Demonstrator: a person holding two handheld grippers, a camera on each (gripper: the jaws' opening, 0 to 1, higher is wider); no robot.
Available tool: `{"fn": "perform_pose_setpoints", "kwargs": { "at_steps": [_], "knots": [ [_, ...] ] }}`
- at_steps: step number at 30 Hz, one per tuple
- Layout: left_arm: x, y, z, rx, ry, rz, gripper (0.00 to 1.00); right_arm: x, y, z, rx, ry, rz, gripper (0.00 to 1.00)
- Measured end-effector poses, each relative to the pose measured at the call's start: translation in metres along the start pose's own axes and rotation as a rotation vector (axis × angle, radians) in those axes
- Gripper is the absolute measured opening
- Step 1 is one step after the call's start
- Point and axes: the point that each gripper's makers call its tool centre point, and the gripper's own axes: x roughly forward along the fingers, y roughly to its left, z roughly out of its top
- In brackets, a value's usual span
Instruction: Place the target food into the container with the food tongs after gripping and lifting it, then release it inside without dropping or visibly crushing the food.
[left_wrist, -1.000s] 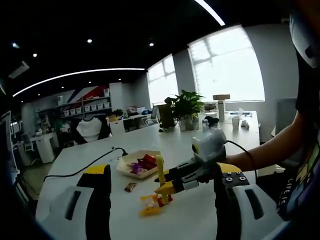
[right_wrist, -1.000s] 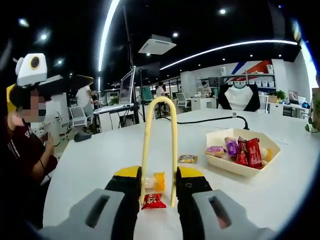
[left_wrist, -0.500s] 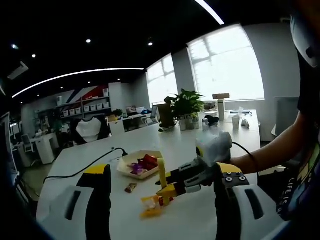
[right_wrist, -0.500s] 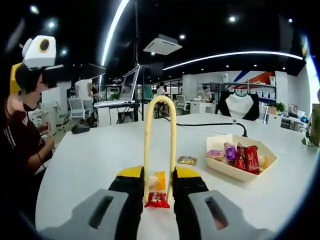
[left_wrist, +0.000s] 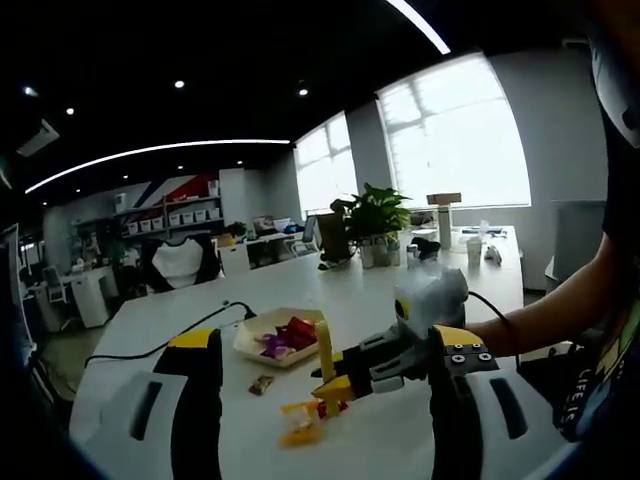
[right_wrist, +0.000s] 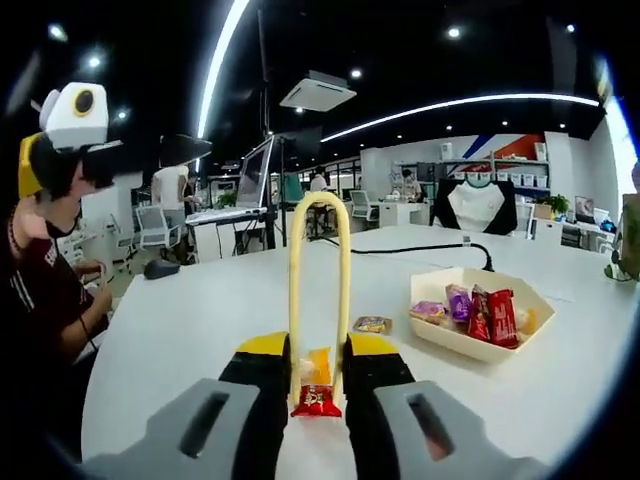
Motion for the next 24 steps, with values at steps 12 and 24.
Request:
{"fn": "perform_pose_setpoints", "kwargs": {
  "at_steps": [12, 24],
  "knots": [
    [0.001, 0.001, -0.002, 0.010, 0.004, 0.004, 0.90, -0.012, -0.013, 0.022, 0.028, -0.065, -0.043, 0.16],
    [0.000, -0.002, -0.001, 0.005, -0.004, 0.004, 0.90, -0.022, -0.043, 0.043, 0.040, -0.100, -0.118, 0.16]
  ]
}}
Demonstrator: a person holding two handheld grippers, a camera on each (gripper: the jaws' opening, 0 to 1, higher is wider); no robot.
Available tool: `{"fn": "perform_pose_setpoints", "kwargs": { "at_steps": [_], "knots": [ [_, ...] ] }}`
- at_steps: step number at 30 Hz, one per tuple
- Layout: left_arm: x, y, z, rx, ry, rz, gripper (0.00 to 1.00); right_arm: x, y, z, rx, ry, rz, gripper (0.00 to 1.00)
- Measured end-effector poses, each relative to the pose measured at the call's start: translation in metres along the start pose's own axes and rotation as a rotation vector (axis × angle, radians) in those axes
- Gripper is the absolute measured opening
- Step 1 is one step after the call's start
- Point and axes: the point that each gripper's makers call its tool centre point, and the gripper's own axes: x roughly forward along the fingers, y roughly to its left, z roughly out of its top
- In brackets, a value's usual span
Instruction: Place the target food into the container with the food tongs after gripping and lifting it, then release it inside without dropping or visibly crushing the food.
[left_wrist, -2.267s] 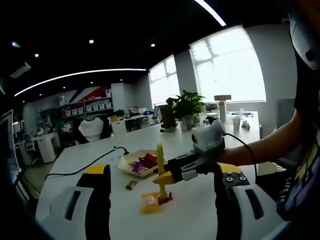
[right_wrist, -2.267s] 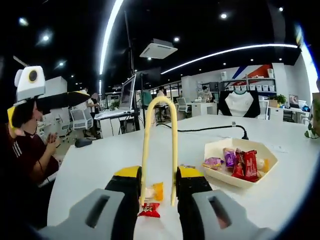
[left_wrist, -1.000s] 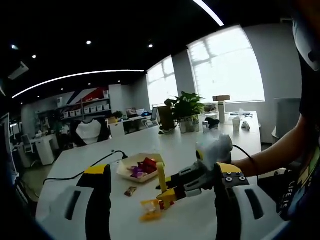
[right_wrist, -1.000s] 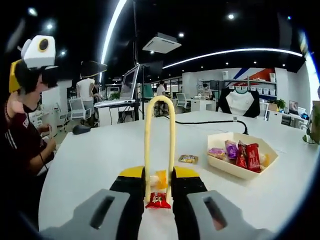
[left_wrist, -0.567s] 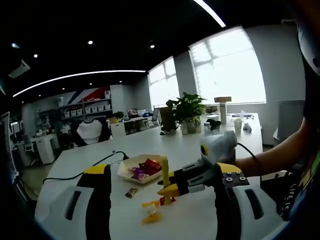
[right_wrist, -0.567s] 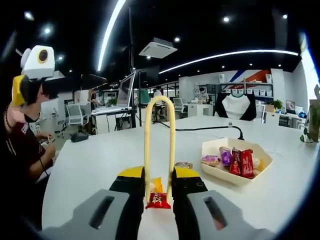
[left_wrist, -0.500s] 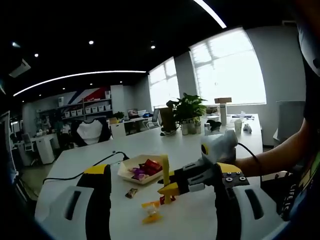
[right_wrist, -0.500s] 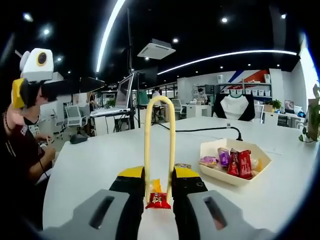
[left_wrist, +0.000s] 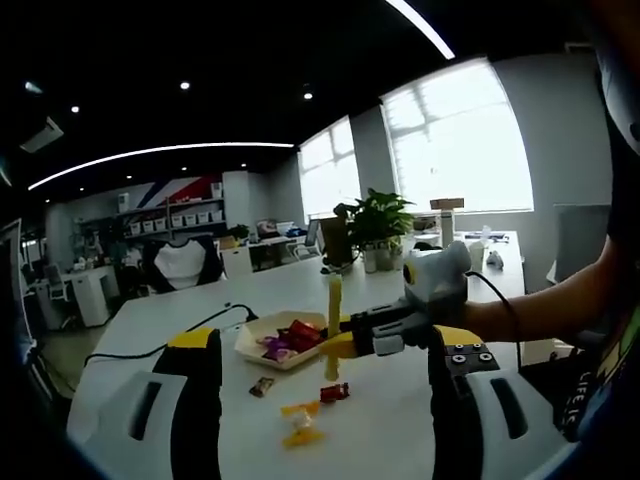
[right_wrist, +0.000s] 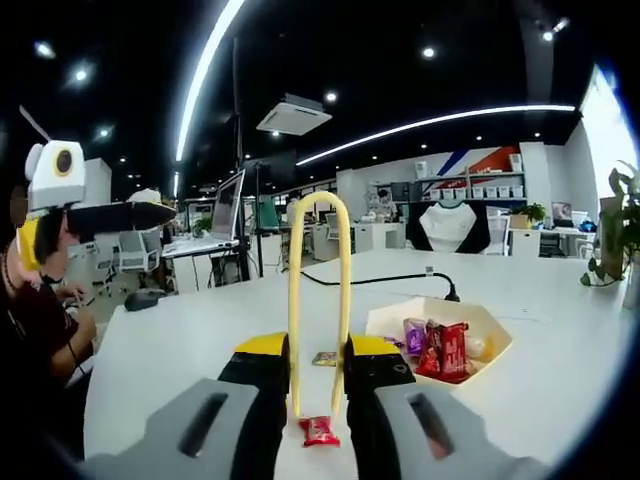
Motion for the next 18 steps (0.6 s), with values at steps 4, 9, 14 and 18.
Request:
{"fn": "perform_pose_setpoints", "kwargs": {
  "at_steps": [4, 9, 14, 18],
  "knots": [
    [0.000, 0.000, 0.001, -0.002, -0.004, 0.001, 0.90, 0.001, -0.002, 0.003, -0.006, 0.000, 0.000, 0.16],
    [0.001, -0.001, 0.000, -0.001, -0.002, -0.005, 0.90, 0.008, -0.010, -0.012, -0.033, 0.040, 0.002, 0.16],
    [0.001, -0.001, -0.001, -0.003, -0.002, -0.005, 0.90, 0.018, -0.016, -0.028, -0.079, 0.082, 0.016, 0.18],
    [0.002, 0.000, -0.004, -0.009, 0.007, -0.003, 0.90, 0.026, -0.018, -0.039, -0.119, 0.115, 0.015, 0.18]
  ]
}}
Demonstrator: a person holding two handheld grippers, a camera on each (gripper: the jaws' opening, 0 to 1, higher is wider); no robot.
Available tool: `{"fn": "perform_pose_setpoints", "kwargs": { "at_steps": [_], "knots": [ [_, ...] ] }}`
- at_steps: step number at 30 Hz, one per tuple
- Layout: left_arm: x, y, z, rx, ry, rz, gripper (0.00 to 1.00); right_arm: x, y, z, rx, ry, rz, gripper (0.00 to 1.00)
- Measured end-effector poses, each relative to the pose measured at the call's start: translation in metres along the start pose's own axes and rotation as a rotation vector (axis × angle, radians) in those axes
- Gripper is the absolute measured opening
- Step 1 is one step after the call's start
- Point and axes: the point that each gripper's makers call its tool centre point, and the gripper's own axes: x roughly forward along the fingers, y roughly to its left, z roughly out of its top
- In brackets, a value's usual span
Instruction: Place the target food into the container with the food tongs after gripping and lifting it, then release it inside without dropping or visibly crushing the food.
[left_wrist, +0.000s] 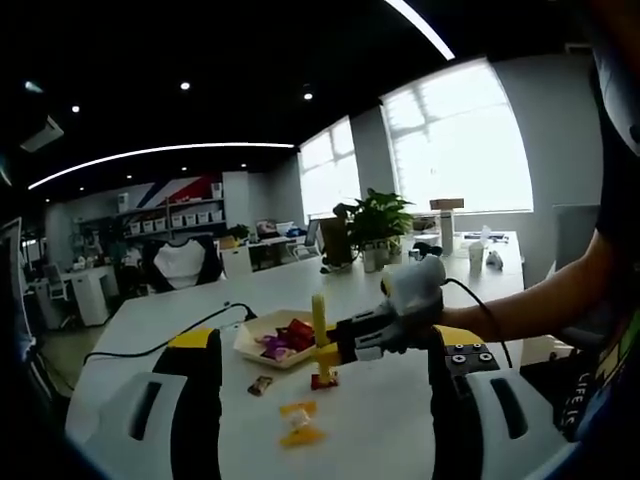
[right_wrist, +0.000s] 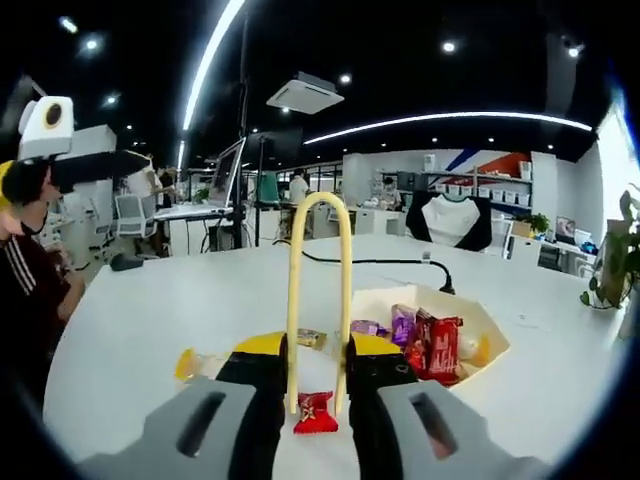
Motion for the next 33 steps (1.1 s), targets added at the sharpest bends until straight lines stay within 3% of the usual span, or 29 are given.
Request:
{"fn": "perform_pose_setpoints", "kwargs": {
  "at_steps": [5, 8, 9, 10, 14, 16, 22, 23, 33],
  "knots": [
    [-0.001, 0.002, 0.000, -0.001, 0.002, 0.007, 0.90, 0.004, -0.004, -0.013, 0.027, 0.007, -0.005, 0.18],
    [-0.001, 0.005, -0.001, -0.001, 0.006, 0.012, 0.90, 0.004, -0.003, -0.011, 0.039, -0.010, 0.001, 0.15],
    [0.000, 0.005, -0.002, -0.003, 0.007, 0.012, 0.90, 0.004, 0.000, -0.012, 0.087, -0.002, 0.006, 0.14],
    [0.000, 0.005, -0.002, -0.003, 0.008, 0.013, 0.90, 0.004, -0.003, -0.011, 0.059, 0.000, -0.006, 0.13],
    [0.002, 0.005, -0.002, 0.000, 0.008, 0.010, 0.90, 0.004, -0.007, -0.011, 0.102, 0.004, -0.025, 0.12],
    [0.003, 0.004, -0.003, 0.003, 0.011, 0.007, 0.90, 0.002, -0.007, 0.001, 0.152, -0.061, -0.025, 0.12],
    [0.002, 0.004, -0.005, 0.000, 0.017, 0.008, 0.90, -0.001, -0.007, 0.025, 0.133, -0.088, -0.010, 0.12],
    [0.002, 0.004, -0.005, -0.001, 0.016, 0.009, 0.90, -0.001, -0.012, 0.030, 0.120, -0.090, -0.034, 0.13],
    [0.002, 0.005, -0.002, 0.001, 0.006, 0.010, 0.90, 0.002, -0.033, 0.061, 0.093, -0.112, -0.037, 0.13]
  ]
}}
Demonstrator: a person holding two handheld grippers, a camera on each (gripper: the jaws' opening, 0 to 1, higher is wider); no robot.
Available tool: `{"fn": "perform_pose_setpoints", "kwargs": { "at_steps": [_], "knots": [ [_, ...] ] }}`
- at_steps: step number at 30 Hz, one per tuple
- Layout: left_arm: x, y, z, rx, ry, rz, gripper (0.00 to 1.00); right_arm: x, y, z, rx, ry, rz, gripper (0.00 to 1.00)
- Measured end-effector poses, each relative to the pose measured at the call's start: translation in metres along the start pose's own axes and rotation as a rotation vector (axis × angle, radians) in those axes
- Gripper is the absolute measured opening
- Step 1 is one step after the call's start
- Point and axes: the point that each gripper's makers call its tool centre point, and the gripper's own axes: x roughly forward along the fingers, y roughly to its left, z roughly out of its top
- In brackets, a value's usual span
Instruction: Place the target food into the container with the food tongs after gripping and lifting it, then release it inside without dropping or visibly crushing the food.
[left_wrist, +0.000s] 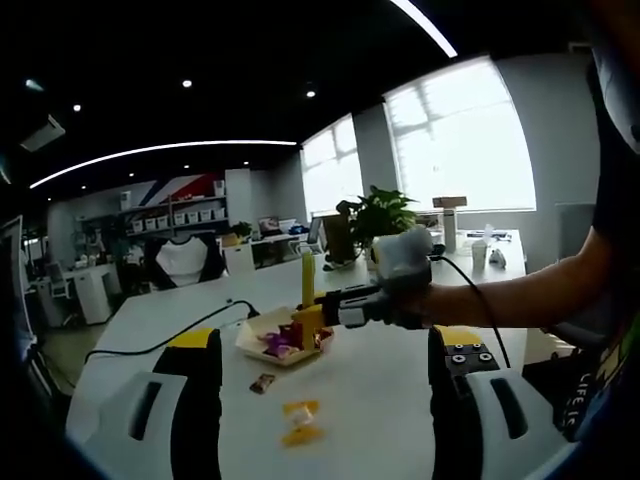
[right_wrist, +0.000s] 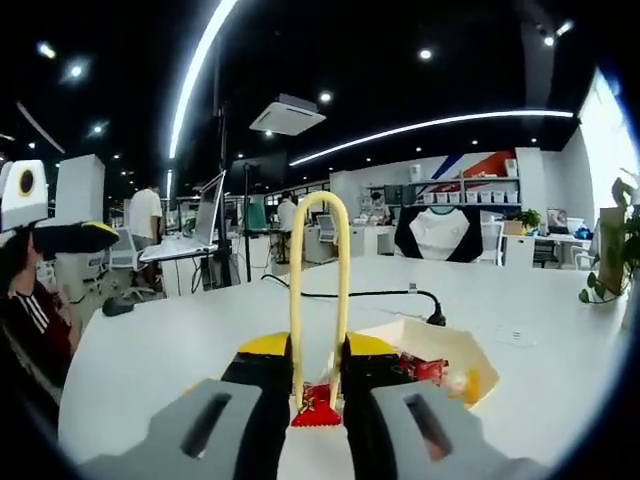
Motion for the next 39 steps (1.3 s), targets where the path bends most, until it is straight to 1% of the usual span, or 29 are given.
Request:
{"fn": "perform_pose_setpoints", "kwargs": {
  "at_steps": [3, 5, 8, 10, 12, 16, 19, 21, 27, 32, 33, 34, 39],
  "knots": [
    [0.000, -0.001, 0.001, -0.001, -0.004, -0.001, 0.90, 0.003, -0.007, 0.007, -0.001, -0.005, -0.001, 0.13],
    [0.000, -0.001, 0.001, -0.002, -0.003, -0.002, 0.90, 0.005, -0.012, 0.010, -0.009, -0.009, -0.015, 0.13],
    [-0.001, 0.000, 0.001, -0.004, -0.003, 0.000, 0.90, 0.009, -0.022, 0.015, 0.003, -0.019, -0.022, 0.13],
    [-0.001, 0.000, 0.001, -0.004, -0.003, 0.000, 0.90, 0.014, -0.028, 0.014, 0.007, -0.008, -0.023, 0.13],
    [-0.001, 0.000, 0.002, -0.003, -0.004, -0.002, 0.90, 0.020, -0.037, 0.012, 0.028, -0.001, -0.032, 0.14],
    [-0.001, 0.000, 0.002, -0.004, -0.005, -0.001, 0.90, 0.026, -0.043, 0.011, 0.034, 0.004, -0.036, 0.14],
    [-0.002, 0.001, 0.002, -0.004, -0.003, 0.002, 0.90, 0.032, -0.048, 0.007, 0.029, 0.025, -0.039, 0.14],
    [-0.003, 0.002, 0.002, -0.005, -0.003, 0.006, 0.90, 0.034, -0.049, 0.006, 0.030, 0.027, -0.042, 0.14],
    [-0.003, 0.002, 0.001, -0.007, -0.001, 0.009, 0.90, 0.040, -0.050, -0.005, 0.029, 0.055, -0.043, 0.15],
    [-0.003, 0.002, 0.001, -0.007, -0.001, 0.011, 0.90, 0.042, -0.052, -0.013, 0.023, 0.066, -0.050, 0.19],
    [-0.004, 0.002, 0.001, -0.007, -0.002, 0.012, 0.90, 0.041, -0.050, -0.013, 0.046, 0.053, -0.039, 0.19],
    [-0.004, 0.002, 0.001, -0.008, -0.001, 0.012, 0.90, 0.041, -0.050, -0.013, 0.043, 0.056, -0.042, 0.19],
    [-0.005, 0.002, -0.002, -0.013, 0.004, 0.019, 0.90, 0.037, -0.036, -0.011, 0.001, 0.052, -0.022, 0.20]
  ]
}}
